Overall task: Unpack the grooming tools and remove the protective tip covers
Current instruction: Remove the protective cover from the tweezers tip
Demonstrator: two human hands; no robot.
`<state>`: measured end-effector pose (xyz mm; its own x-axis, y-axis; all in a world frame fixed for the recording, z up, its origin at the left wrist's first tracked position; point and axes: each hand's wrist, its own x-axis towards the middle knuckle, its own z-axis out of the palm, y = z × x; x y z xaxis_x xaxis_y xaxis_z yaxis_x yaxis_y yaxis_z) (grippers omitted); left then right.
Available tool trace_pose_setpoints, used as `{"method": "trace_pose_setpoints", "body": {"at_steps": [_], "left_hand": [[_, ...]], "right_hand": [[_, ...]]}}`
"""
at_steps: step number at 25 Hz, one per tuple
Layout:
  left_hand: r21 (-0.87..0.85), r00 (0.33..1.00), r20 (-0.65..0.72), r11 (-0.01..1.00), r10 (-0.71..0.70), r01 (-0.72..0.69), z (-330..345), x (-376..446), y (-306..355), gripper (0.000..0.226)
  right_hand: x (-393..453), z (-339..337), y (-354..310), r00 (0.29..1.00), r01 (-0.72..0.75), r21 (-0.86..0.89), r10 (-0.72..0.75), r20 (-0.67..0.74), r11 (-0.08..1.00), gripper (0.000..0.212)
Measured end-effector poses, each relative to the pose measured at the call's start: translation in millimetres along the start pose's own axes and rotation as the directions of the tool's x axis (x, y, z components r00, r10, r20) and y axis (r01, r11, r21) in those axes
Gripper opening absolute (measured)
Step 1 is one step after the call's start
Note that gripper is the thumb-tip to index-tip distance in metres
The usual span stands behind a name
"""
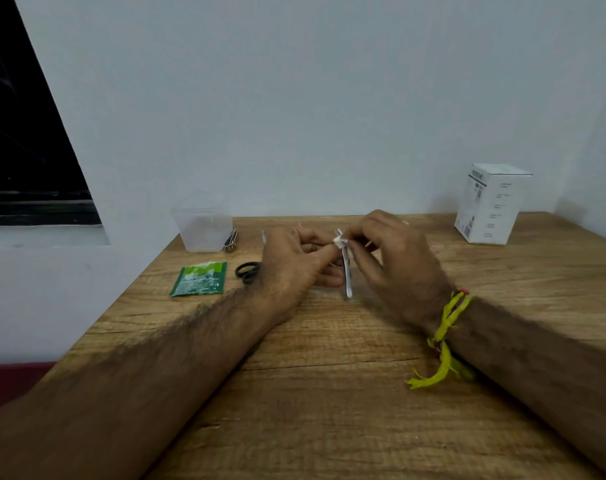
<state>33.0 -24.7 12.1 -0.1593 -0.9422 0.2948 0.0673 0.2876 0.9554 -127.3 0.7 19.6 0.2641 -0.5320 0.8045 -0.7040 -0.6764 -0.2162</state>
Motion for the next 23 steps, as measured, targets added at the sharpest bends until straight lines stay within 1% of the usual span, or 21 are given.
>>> {"method": "trace_pose_setpoints", "body": {"at_steps": [6,8,9,10,12,14,18,20,23], "left_hand": [[-0.032,1.0,0.002,0.999,0.018,-0.018,-1.0,2.0,-2.0,0.017],[-0.047,1.0,0.004,0.999,0.021,-0.021,-2.0,2.4,-1.7,0.005],[-0.055,1.0,-0.004,0.998,0.022,-0.022,-2.1,3.5,-2.2,0.006],[-0.065,1.0,-0.013,0.998,0.014,-0.015,-2.5,4.3,-2.2,0.012],[-0.087,1.0,-0.025,0.996,-0.004,0.002,-3.4,5.1,-1.6,0.015],[-0.103,0.999,-0.024,0.994,-0.024,0.022,-2.4,4.6,-1.3,0.013],[-0.17,0.994,-0.004,0.979,-0.114,0.111,-6.5,5.3,0.9,0.004],[-0.178,0.989,0.003,0.973,-0.148,0.147,-6.8,6.5,2.3,0.005],[-0.167,0.987,-0.003,0.973,-0.161,0.158,-7.2,6.4,2.0,0.011]], "right_hand": [[0.0,0.3,0.0,1.0,0.017,0.007,-0.017,0.023,1.0,0.006],[-1.0,-1.1,1.3,0.999,0.023,0.005,-0.023,0.027,1.0,0.006],[-1.6,-1.6,2.0,0.999,0.031,0.001,-0.031,0.037,1.0,0.005],[-1.8,-1.5,2.7,0.998,0.039,-0.002,-0.039,0.044,0.999,0.005],[-1.0,-0.3,3.9,0.998,0.048,0.0,-0.048,0.036,0.999,0.005],[-1.8,0.0,4.7,0.998,0.048,-0.003,-0.048,0.044,0.999,0.006],[-2.9,-1.2,3.6,0.994,0.07,-0.019,-0.068,0.087,0.997,0.008],[-3.3,-1.5,4.0,0.991,0.094,-0.029,-0.091,0.098,0.995,0.009],[-2.8,-2.4,4.3,0.99,0.095,-0.057,-0.088,0.111,0.994,0.009]]}}
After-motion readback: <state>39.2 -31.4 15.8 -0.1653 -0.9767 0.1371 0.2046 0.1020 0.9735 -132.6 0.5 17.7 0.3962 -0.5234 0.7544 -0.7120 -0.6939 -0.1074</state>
